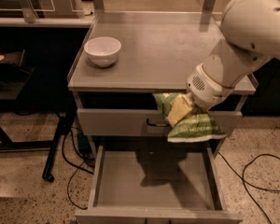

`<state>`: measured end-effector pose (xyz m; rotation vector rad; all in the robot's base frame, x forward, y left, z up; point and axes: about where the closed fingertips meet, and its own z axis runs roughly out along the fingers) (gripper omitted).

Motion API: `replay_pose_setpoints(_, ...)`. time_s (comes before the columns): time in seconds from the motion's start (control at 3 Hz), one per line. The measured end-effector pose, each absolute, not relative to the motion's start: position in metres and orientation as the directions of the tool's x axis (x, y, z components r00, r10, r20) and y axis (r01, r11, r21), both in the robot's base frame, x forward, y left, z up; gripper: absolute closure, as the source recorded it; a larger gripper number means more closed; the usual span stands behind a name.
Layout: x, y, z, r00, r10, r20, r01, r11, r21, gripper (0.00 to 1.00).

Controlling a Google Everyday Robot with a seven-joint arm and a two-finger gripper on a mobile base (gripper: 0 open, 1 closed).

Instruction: Place green jalapeno chip bag into middle drawer

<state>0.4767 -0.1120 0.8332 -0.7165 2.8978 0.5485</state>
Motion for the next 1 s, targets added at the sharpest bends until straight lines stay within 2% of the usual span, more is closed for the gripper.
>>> replay_pose_setpoints(0.67, 0.468, -0.109, 0.816, -0.885, -0.439, -0.158, -0.466, 0.819, 0.335, 1.0)
replay_pose_setpoints(1.0, 0.46, -0.107, 0.772, -0.895, -0.433, -0.104, -0.44, 0.825, 0.354, 1.0)
